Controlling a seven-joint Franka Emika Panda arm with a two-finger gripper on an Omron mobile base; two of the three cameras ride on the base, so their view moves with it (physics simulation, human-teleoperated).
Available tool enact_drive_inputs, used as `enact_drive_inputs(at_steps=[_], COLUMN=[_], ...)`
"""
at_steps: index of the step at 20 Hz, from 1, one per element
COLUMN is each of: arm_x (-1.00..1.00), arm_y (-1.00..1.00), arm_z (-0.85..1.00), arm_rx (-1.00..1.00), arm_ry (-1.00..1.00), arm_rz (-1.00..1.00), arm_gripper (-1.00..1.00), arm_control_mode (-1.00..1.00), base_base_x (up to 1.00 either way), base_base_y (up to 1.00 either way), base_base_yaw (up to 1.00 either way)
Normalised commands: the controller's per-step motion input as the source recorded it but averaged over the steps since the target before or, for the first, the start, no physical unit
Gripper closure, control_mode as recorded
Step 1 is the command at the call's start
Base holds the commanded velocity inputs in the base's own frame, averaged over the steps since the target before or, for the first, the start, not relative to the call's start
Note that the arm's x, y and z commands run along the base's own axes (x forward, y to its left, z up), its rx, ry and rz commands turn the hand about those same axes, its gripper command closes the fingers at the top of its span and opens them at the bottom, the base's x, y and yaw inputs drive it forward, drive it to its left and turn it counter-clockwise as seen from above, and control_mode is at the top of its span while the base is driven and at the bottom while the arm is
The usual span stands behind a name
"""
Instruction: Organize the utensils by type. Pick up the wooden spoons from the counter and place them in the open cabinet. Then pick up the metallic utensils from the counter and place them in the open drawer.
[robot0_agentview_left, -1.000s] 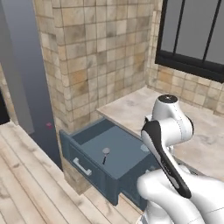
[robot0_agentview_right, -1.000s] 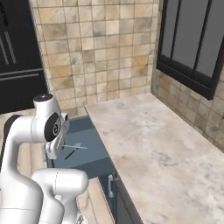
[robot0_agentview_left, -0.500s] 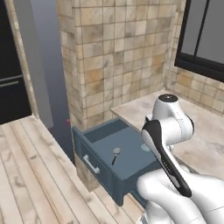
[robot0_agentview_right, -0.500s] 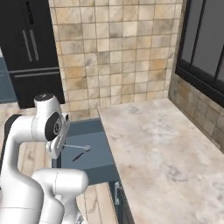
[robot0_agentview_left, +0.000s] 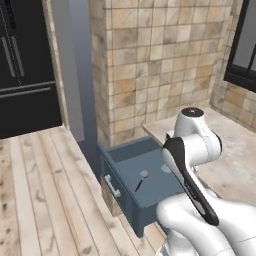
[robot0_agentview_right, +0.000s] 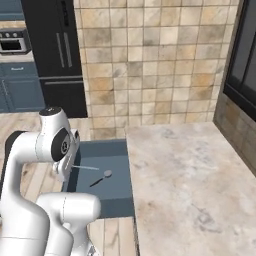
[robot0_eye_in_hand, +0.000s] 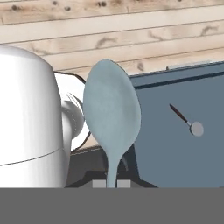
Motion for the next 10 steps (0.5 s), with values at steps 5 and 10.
enact_drive_inputs(at_steps=[5,10], arm_x=[0.0,0.0], arm_y=[0.0,0.0], arm_z=[0.0,0.0], arm_rx=[0.0,0.0], arm_ry=[0.0,0.0], arm_rz=[0.0,0.0], arm_gripper=[1.0,1.0], arm_control_mode=[1.0,1.0], base_base_x=[0.37,0.1], base_base_y=[-0.16,-0.17], base_base_yaw=[0.24,0.11])
